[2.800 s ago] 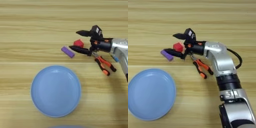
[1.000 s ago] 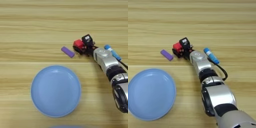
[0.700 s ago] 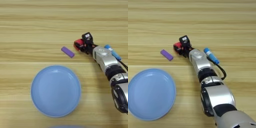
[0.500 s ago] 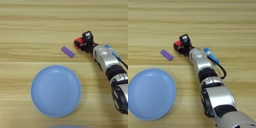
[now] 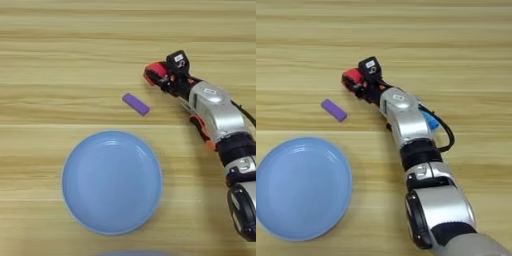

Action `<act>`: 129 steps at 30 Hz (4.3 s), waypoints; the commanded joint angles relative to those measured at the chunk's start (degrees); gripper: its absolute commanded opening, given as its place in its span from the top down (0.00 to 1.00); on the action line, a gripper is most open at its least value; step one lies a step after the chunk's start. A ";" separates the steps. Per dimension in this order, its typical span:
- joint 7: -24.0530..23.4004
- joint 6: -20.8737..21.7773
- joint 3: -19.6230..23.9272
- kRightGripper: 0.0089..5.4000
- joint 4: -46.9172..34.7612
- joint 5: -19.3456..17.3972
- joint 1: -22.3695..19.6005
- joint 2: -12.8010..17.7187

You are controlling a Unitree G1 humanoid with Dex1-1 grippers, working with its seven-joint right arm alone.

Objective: Move the objects on the table

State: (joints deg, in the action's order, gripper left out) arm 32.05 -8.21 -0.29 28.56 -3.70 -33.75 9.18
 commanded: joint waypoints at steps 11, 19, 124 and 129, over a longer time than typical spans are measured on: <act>10.91 -4.27 -10.08 0.59 -23.49 -0.26 6.72 3.03; 9.75 -3.59 -11.60 0.59 -18.37 1.72 6.78 2.37; 14.23 8.52 6.80 0.07 19.51 1.31 1.80 28.33; 13.27 8.38 6.35 0.19 22.11 2.17 0.66 27.77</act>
State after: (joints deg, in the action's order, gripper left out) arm 46.71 -0.70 5.76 52.06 -1.53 -28.20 35.17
